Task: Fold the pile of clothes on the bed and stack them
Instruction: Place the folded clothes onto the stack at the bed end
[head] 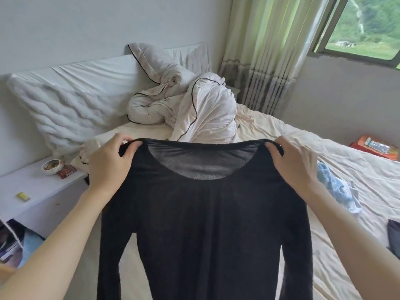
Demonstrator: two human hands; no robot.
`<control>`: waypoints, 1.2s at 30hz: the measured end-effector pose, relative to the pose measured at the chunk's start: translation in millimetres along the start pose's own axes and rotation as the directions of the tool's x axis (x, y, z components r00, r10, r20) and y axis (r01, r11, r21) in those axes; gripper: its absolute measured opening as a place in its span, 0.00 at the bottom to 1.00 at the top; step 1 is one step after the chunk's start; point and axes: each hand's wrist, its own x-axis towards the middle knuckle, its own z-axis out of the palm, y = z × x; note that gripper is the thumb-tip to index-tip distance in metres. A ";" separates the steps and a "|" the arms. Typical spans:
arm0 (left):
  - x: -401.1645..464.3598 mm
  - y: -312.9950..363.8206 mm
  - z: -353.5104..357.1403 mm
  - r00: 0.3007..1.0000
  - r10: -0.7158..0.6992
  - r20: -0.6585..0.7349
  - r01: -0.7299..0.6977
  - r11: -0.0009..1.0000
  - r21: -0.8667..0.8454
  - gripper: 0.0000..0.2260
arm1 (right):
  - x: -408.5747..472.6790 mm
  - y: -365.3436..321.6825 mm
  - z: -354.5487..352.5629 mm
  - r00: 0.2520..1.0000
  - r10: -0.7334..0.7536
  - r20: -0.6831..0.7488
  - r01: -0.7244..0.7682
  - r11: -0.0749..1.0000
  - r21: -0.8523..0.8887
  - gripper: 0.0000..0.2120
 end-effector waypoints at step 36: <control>-31.6 -345.6 607.6 0.810 -0.227 0.540 0.014 0.929 0.369 0.09 | 64.9 130.4 701.3 0.724 0.298 0.622 -0.318 0.945 -0.083 0.12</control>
